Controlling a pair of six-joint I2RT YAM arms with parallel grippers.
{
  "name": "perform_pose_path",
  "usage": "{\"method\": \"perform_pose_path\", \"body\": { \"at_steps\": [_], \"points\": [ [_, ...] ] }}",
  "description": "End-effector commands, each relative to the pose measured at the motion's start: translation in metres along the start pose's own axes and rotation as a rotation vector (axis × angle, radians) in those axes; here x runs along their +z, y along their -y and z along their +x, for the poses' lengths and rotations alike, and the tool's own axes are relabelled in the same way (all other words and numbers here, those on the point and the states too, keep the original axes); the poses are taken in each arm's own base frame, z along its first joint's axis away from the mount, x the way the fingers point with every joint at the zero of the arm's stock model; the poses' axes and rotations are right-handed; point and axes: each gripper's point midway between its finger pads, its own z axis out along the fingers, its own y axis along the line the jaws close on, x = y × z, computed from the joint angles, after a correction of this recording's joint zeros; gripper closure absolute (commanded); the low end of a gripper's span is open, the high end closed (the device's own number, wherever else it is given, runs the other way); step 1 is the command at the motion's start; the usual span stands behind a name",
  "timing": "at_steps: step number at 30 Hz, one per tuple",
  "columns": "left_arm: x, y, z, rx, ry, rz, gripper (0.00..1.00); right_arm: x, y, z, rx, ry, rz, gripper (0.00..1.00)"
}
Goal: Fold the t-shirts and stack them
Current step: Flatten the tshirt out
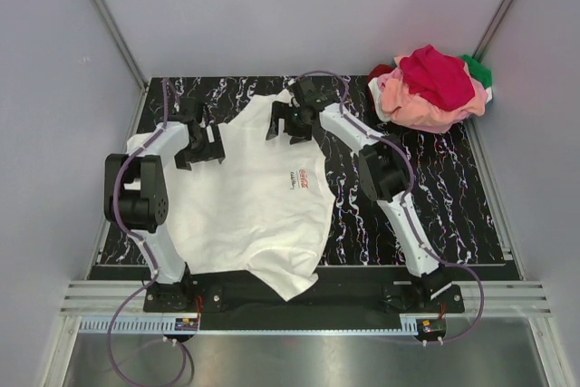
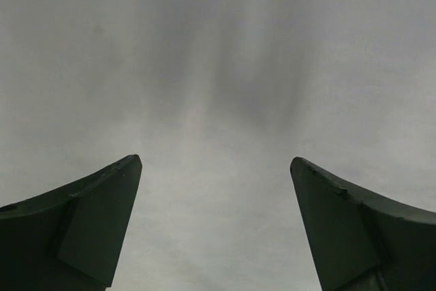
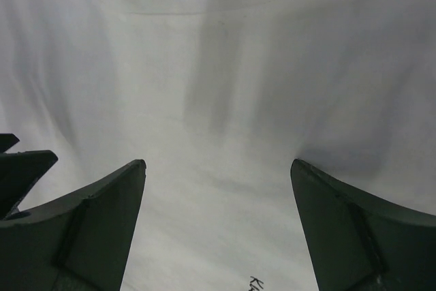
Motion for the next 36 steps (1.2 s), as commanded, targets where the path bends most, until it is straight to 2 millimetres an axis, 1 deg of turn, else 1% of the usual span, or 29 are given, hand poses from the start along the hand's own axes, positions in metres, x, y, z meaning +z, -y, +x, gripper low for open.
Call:
{"method": "perform_pose_path", "body": {
  "at_steps": [1,2,4,5,6,7,8,9,12,13,14,15,17,18,20,21,23,24,26,27,28,29,30,31,32,33,34,35,36],
  "points": [
    [0.006,0.017,-0.026,-0.03,0.059,0.055,0.02,-0.01,0.03,-0.038,0.177,0.087,-0.005,0.06],
    [0.012,0.02,-0.027,-0.027,0.046,0.052,0.02,-0.014,0.055,-0.046,0.224,0.104,0.024,0.06],
    [0.022,0.028,-0.022,-0.004,0.011,0.045,0.03,-0.015,0.094,-0.042,0.293,0.106,0.112,0.06],
    [0.023,0.033,-0.028,0.002,0.023,0.044,0.04,-0.017,0.108,-0.042,0.311,0.111,0.139,0.06],
    [0.023,0.044,-0.026,0.025,0.02,0.05,0.04,-0.025,0.136,-0.044,0.358,0.112,0.19,0.06],
    [0.03,0.049,-0.023,0.032,0.004,0.048,0.04,-0.027,0.153,-0.043,0.383,0.111,0.225,0.06],
    [0.027,0.064,-0.028,0.049,0.019,0.063,0.04,-0.03,0.164,-0.041,0.408,0.1,0.242,0.06],
    [0.033,0.071,-0.026,0.054,0.007,0.066,0.04,-0.037,0.186,-0.045,0.437,0.109,0.269,0.06],
    [0.03,0.103,-0.035,0.078,0.021,0.099,0.04,-0.047,0.209,-0.052,0.438,0.118,0.279,0.06],
    [0.037,0.109,-0.032,0.088,0.005,0.097,0.04,-0.049,0.21,-0.058,0.43,0.124,0.267,0.06],
    [0.036,0.12,-0.031,0.108,0.005,0.105,0.05,-0.052,0.213,-0.058,0.427,0.114,0.275,0.06],
    [0.034,0.127,-0.035,0.111,0.011,0.11,0.05,-0.056,0.208,-0.068,0.4,0.13,0.258,0.06],
    [0.026,0.135,-0.037,0.123,0.024,0.114,0.05,-0.058,0.198,-0.076,0.368,0.138,0.211,0.05],
    [0.016,0.138,-0.041,0.118,0.044,0.125,0.05,-0.063,0.19,-0.086,0.348,0.157,0.183,0.05],
    [0.003,0.136,-0.046,0.115,0.065,0.124,0.05,-0.067,0.173,-0.093,0.326,0.15,0.111,0.05],
    [-0.014,0.133,-0.053,0.119,0.097,0.128,0.05,-0.075,0.162,-0.103,0.311,0.168,0.076,0.05],
    [-0.031,0.121,-0.054,0.128,0.117,0.094,0.05,-0.086,0.148,-0.108,0.289,0.171,0.049,0.05],
    [-0.053,0.114,-0.059,0.133,0.162,0.094,0.05,-0.103,0.136,-0.119,0.259,0.204,0.041,0.05],
    [-0.06,0.091,-0.044,0.12,0.156,0.04,0.05,-0.121,0.116,-0.126,0.21,0.231,0.024,0.04],
    [-0.083,0.083,-0.045,0.098,0.201,0.05,0.05,-0.142,0.103,-0.133,0.187,0.266,0.028,0.04],
    [-0.076,0.068,-0.025,0.086,0.159,0.026,0.05,-0.154,0.094,-0.135,0.167,0.284,0.029,0.04],
    [-0.095,0.062,-0.022,0.046,0.197,0.042,0.05,-0.159,0.087,-0.128,0.151,0.272,0.037,0.04],
    [-0.098,0.057,-0.013,0.023,0.192,0.045,0.05,-0.185,0.069,-0.133,0.123,0.312,0.034,0.04],
    [-0.088,0.042,0.011,-0.005,0.143,0.026,0.06,-0.193,0.063,-0.128,0.116,0.314,0.043,0.04],
    [-0.101,0.039,0.015,-0.071,0.172,0.058,0.06,-0.187,0.063,-0.109,0.118,0.273,0.064,0.03],
    [-0.1,0.038,0.027,-0.101,0.146,0.092,0.07,-0.211,0.049,-0.106,0.102,0.308,0.067,0.04],
    [-0.098,0.031,0.031,-0.145,0.151,0.101,0.08,-0.216,0.045,-0.101,0.096,0.318,0.065,0.03],
    [-0.094,0.023,0.048,-0.175,0.132,0.102,0.08,-0.222,0.045,-0.077,0.113,0.292,0.073,0.04],
    [-0.09,0.018,0.053,-0.198,0.122,0.107,0.09,-0.223,0.044,-0.066,0.121,0.282,0.069,0.03]
  ]
}}
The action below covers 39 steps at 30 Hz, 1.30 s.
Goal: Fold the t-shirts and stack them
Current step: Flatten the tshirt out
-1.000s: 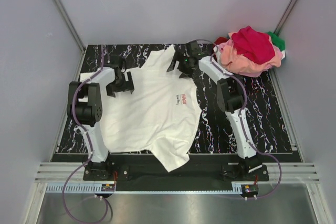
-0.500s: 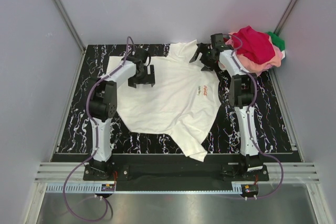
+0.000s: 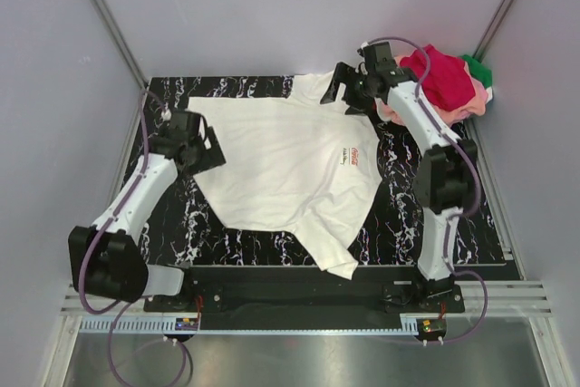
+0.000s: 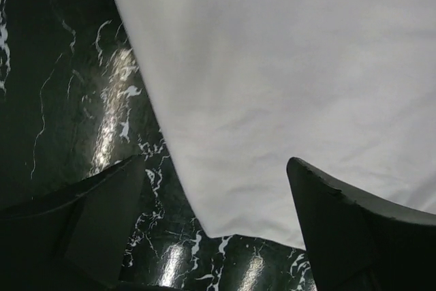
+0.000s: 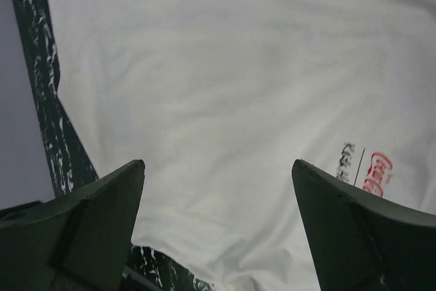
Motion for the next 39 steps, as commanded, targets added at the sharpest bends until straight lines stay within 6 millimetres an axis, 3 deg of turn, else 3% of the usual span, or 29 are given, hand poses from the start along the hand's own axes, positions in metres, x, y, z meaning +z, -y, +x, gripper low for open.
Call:
{"method": "perform_pose_path", "body": {
  "at_steps": [1,2,4,5,8,14,19,22,23,25,27,29,30,31,32,33,34,35,36,37,39],
  "points": [
    [0.016,-0.017,0.035,-0.136,-0.071,-0.003,0.09,-0.059,-0.03,0.013,-0.058,0.079,-0.049,0.04],
    [0.022,-0.025,0.049,-0.151,-0.097,-0.017,0.12,-0.067,-0.022,0.037,-0.043,0.046,-0.04,0.04],
    [0.03,-0.027,0.052,-0.18,-0.088,-0.002,0.13,-0.075,-0.018,0.053,-0.041,0.041,-0.042,0.04],
    [0.033,-0.029,0.054,-0.194,-0.082,-0.001,0.13,-0.072,-0.005,0.073,-0.026,0.001,-0.021,0.04],
    [0.049,-0.034,0.059,-0.197,-0.072,-0.026,0.13,-0.094,-0.006,0.092,-0.034,0.006,-0.035,0.04],
    [0.079,-0.045,0.066,-0.187,-0.1,-0.102,0.16,-0.11,0.0,0.107,-0.06,-0.003,-0.018,0.04],
    [0.099,-0.049,0.07,-0.165,-0.132,-0.144,0.28,-0.119,0.001,0.104,-0.079,0.012,-0.005,0.04],
    [0.111,-0.051,0.079,-0.158,-0.162,-0.159,0.47,-0.119,0.001,0.104,-0.087,0.012,-0.002,0.03],
    [0.113,-0.053,0.08,-0.146,-0.168,-0.165,0.69,-0.12,0.001,0.103,-0.091,0.018,0.0,0.03],
    [0.107,-0.053,0.077,-0.109,-0.17,-0.183,0.89,-0.121,0.001,0.102,-0.094,0.021,0.002,0.04],
    [0.093,-0.046,0.049,-0.023,-0.097,-0.195,0.94,-0.123,0.002,0.102,-0.097,0.024,0.004,0.04],
    [0.08,-0.045,0.04,0.098,-0.133,-0.215,0.93,-0.125,0.003,0.103,-0.108,0.03,0.009,0.03],
    [0.068,-0.02,0.001,0.137,-0.07,-0.18,0.95,-0.124,0.004,0.104,-0.11,0.027,0.01,0.03],
    [0.068,-0.026,0.011,0.234,-0.175,-0.229,0.95,-0.123,0.006,0.103,-0.113,0.027,0.015,0.03],
    [0.065,-0.015,-0.003,0.283,-0.177,-0.234,0.95,-0.121,0.007,0.104,-0.114,0.022,0.017,0.02],
    [0.053,0.012,-0.042,0.324,-0.102,-0.221,0.97,-0.12,0.009,0.103,-0.116,0.021,0.021,0.02],
    [0.063,0.013,-0.036,0.411,-0.193,-0.27,0.97,-0.118,0.012,0.103,-0.117,0.016,0.025,0.02],
    [0.067,0.027,-0.044,0.459,-0.195,-0.254,0.96,-0.114,0.014,0.104,-0.111,0.006,0.027,0.02],
    [0.058,0.069,-0.072,0.501,-0.128,-0.164,0.95,-0.112,0.015,0.103,-0.108,0.006,0.025,0.02],
    [0.088,0.081,-0.061,0.585,-0.195,-0.175,0.91,-0.109,0.015,0.102,-0.094,-0.005,0.019,0.03],
    [0.093,0.104,-0.069,0.662,-0.17,-0.245,0.6,-0.107,0.011,0.101,-0.088,-0.016,0.001,0.03]
  ]
}}
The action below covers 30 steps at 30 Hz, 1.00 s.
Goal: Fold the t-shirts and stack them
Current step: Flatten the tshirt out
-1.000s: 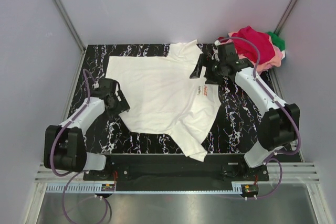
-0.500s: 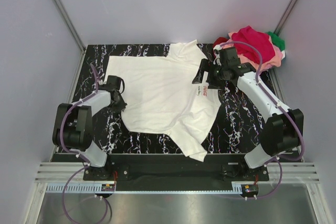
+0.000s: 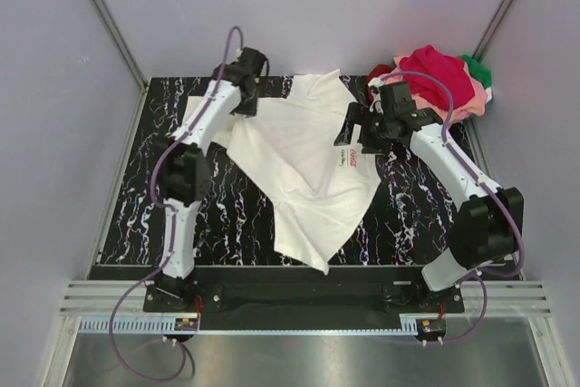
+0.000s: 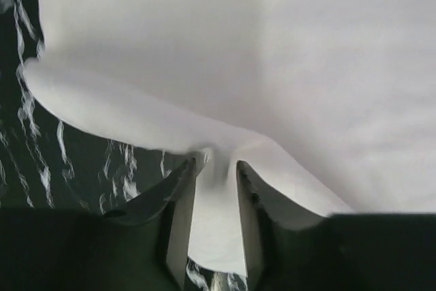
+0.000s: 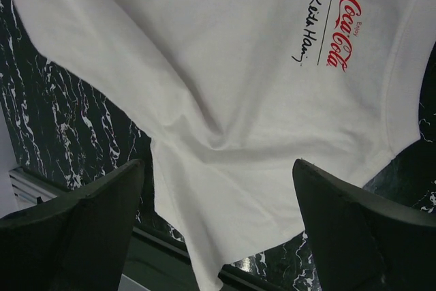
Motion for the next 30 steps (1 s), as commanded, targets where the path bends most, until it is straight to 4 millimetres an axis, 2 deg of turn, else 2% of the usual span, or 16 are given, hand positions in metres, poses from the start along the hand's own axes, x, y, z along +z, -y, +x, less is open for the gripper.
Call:
{"method": "perform_pose_path", "body": {
  "at_steps": [1,3,4,5,6,7,9,10,12,13,15,18,22,24,25,30],
  "points": [
    [0.007,0.02,0.027,0.295,-0.161,-0.122,0.26,-0.003,-0.007,-0.014,-0.012,0.018,-0.032,0.03],
    [0.006,0.029,0.037,0.303,-0.156,-0.098,0.13,-0.007,-0.009,-0.015,-0.016,0.022,-0.037,0.03],
    [0.003,0.026,0.048,0.266,-0.149,-0.09,0.07,-0.008,-0.008,-0.013,-0.011,0.021,-0.03,0.03],
    [0.001,0.025,0.052,0.244,-0.137,-0.081,0.05,-0.011,-0.007,-0.014,-0.015,0.033,-0.022,0.03],
    [0.0,0.025,0.047,0.203,-0.094,-0.058,0.04,-0.011,-0.007,-0.014,-0.013,0.035,-0.025,0.03],
    [-0.007,0.016,0.061,0.165,-0.103,-0.052,0.04,-0.011,-0.008,-0.013,-0.01,0.033,-0.029,0.03],
    [-0.01,0.003,0.068,0.088,-0.102,-0.023,0.04,-0.011,-0.01,-0.012,-0.003,0.025,-0.041,0.03],
    [-0.019,0.001,0.058,0.031,-0.05,0.015,0.05,-0.012,-0.012,-0.012,0.006,0.023,-0.045,0.04],
    [-0.009,-0.011,0.07,-0.038,-0.067,0.04,0.09,-0.014,-0.015,-0.012,0.008,0.027,-0.059,0.04],
    [-0.011,-0.015,0.069,-0.067,-0.057,0.05,0.09,-0.016,-0.016,-0.012,0.009,0.029,-0.06,0.04],
    [0.0,-0.018,0.076,-0.12,-0.075,0.087,0.11,-0.019,-0.016,-0.011,0.006,0.031,-0.058,0.04],
    [0.01,-0.01,0.076,-0.197,-0.078,0.201,0.14,-0.022,-0.013,-0.011,0.001,0.032,-0.043,0.04],
    [0.029,0.011,0.061,-0.31,-0.064,0.358,0.21,-0.024,-0.01,-0.008,-0.006,0.026,-0.029,0.04],
    [0.031,0.023,0.052,-0.331,-0.063,0.429,0.22,-0.024,-0.008,-0.007,-0.008,0.027,-0.021,0.04],
    [0.039,0.028,0.055,-0.351,-0.089,0.435,0.23,-0.023,-0.007,-0.006,-0.012,0.022,-0.015,0.04],
    [0.055,0.04,0.05,-0.41,-0.125,0.458,0.25,-0.024,-0.004,-0.006,-0.027,0.026,0.003,0.04]
  ]
}}
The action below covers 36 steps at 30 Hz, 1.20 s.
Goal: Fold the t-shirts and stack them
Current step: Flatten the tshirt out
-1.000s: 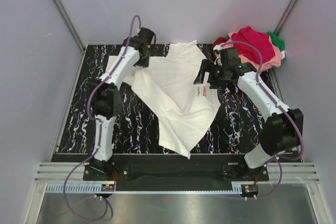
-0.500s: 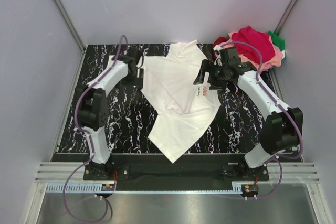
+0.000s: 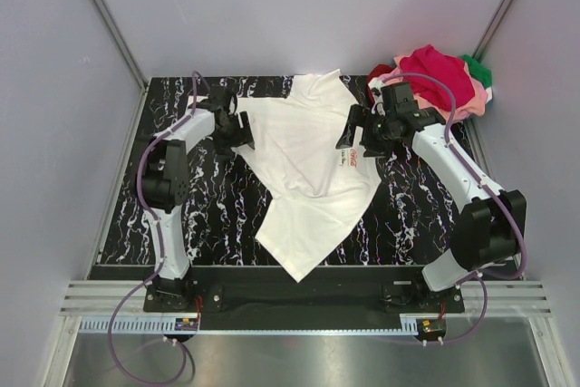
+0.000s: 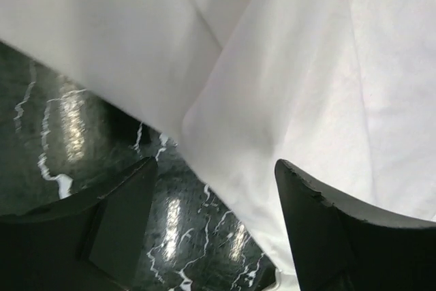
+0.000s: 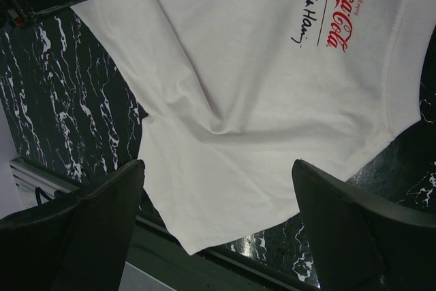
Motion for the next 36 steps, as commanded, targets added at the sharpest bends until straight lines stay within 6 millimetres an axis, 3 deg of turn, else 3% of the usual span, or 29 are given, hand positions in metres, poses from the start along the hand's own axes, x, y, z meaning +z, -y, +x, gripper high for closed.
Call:
{"method": "perform_pose_path", "body": {
  "at_steps": [1,5,8,11,12,13,15,16,17,19,20,22,23,24,28,31,32,34,35,36],
  "points": [
    [-0.001,0.029,-0.023,-0.06,0.04,0.118,0.26,-0.018,-0.006,-0.014,-0.041,0.063,-0.002,0.04],
    [0.008,0.031,-0.022,-0.091,0.029,0.126,0.32,-0.017,-0.004,-0.014,-0.042,0.062,0.007,0.04],
    [0.008,0.033,-0.026,-0.1,0.048,0.132,0.46,-0.015,-0.002,-0.013,-0.046,0.056,0.013,0.04],
    [0.001,0.041,-0.034,-0.06,0.094,0.116,0.72,-0.013,-0.001,-0.012,-0.046,0.055,0.013,0.04],
    [-0.005,0.043,-0.036,-0.041,0.103,0.102,0.85,-0.013,-0.001,-0.011,-0.044,0.055,0.011,0.04],
    [-0.012,0.051,-0.046,-0.001,0.134,0.104,0.92,-0.013,0.0,-0.01,-0.044,0.053,0.011,0.04],
    [-0.02,0.059,-0.044,0.054,0.134,0.047,1.0,-0.013,0.0,-0.009,-0.045,0.051,0.011,0.05],
    [-0.036,0.072,-0.058,0.108,0.18,0.046,1.0,-0.015,-0.001,-0.009,-0.046,0.054,0.01,0.05],
    [-0.04,0.079,-0.047,0.16,0.162,-0.001,1.0,-0.016,0.0,-0.008,-0.045,0.053,0.012,0.05],
    [-0.048,0.088,-0.048,0.275,0.169,-0.067,0.94,-0.018,-0.001,-0.008,-0.047,0.056,0.009,0.05],
    [-0.064,0.11,-0.057,0.337,0.228,-0.088,0.92,-0.018,-0.001,-0.007,-0.048,0.056,0.007,0.05],
    [-0.063,0.113,-0.045,0.446,0.177,-0.177,0.9,-0.02,-0.001,-0.005,-0.046,0.052,0.007,0.05],
    [-0.077,0.133,-0.051,0.491,0.234,-0.191,0.88,-0.02,-0.001,-0.004,-0.046,0.053,0.005,0.05],
    [-0.067,0.128,-0.04,0.533,0.181,-0.241,0.87,-0.021,0.0,-0.004,-0.046,0.052,0.007,0.05],
    [-0.058,0.138,-0.021,0.686,0.16,-0.325,0.84,-0.023,0.001,-0.001,-0.048,0.05,0.01,0.05],
    [-0.039,0.15,0.004,0.783,0.107,-0.28,0.82,-0.024,0.001,0.001,-0.049,0.051,0.012,0.04],
    [-0.033,0.157,0.017,0.825,0.087,-0.264,0.8,-0.024,0.002,0.001,-0.048,0.05,0.012,0.04],
    [-0.03,0.156,0.022,0.849,0.088,-0.307,0.76,-0.022,0.004,0.003,-0.043,0.04,0.018,0.04],
    [-0.026,0.15,0.025,0.842,0.079,-0.322,0.71,-0.021,0.004,0.003,-0.04,0.037,0.02,0.04],
    [-0.032,0.151,0.024,0.804,0.093,-0.303,0.6,-0.02,0.004,0.005,-0.035,0.031,0.021,0.04]
  ]
}}
